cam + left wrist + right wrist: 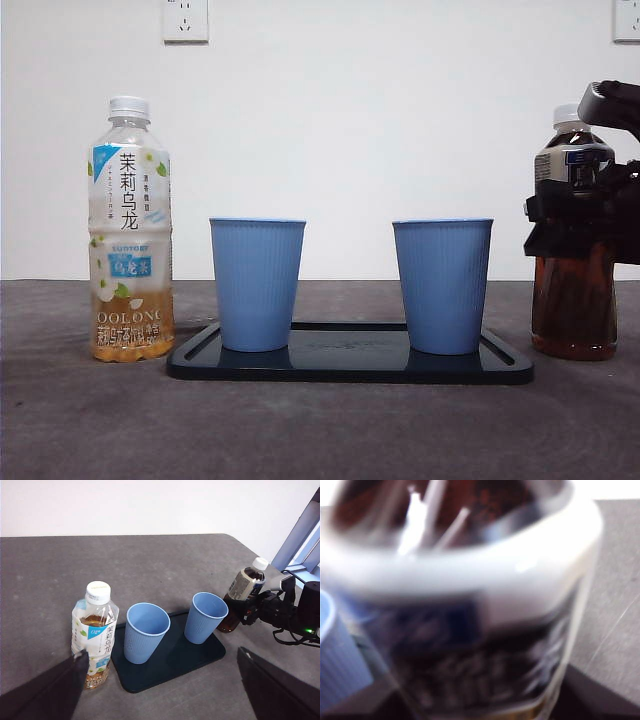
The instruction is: Pour the drink into the cup
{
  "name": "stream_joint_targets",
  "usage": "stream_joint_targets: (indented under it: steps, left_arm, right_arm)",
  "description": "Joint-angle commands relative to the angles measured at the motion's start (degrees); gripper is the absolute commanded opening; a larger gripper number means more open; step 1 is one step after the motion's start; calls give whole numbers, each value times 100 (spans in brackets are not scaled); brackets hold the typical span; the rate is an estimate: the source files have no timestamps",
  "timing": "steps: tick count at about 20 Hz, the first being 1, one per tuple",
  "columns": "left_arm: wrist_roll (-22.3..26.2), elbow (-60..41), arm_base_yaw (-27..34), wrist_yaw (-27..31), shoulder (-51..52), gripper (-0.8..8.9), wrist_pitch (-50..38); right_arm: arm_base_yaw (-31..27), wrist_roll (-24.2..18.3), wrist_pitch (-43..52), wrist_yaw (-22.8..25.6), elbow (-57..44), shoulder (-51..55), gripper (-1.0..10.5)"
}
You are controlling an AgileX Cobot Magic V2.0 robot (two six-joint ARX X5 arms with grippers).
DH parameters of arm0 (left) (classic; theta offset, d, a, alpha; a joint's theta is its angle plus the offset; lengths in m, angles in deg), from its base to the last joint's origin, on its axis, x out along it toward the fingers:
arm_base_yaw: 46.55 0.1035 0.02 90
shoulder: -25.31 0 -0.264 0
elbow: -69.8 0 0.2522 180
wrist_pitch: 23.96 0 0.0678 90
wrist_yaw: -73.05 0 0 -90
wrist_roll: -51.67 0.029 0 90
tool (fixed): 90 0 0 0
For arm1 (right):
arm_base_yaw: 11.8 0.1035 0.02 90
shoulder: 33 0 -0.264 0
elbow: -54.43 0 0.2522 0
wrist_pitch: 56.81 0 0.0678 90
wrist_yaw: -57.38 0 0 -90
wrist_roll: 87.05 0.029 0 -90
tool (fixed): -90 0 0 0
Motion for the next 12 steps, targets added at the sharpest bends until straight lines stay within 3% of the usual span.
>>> stream_joint_targets:
  steps: [1, 7, 12]
  left_arm:
    - [149, 33, -17, -2, 2, 459, -61]
    - [197, -31, -17, 22, -7, 459, -70]
    - [232, -31, -17, 22, -7, 459, -70]
  right_arm:
    - [15, -138, 238, -7, 11, -142, 184]
    - [109, -645, 68, -52, 11, 234, 139]
    - [433, -1217, -1657, 424, 313, 1193, 140]
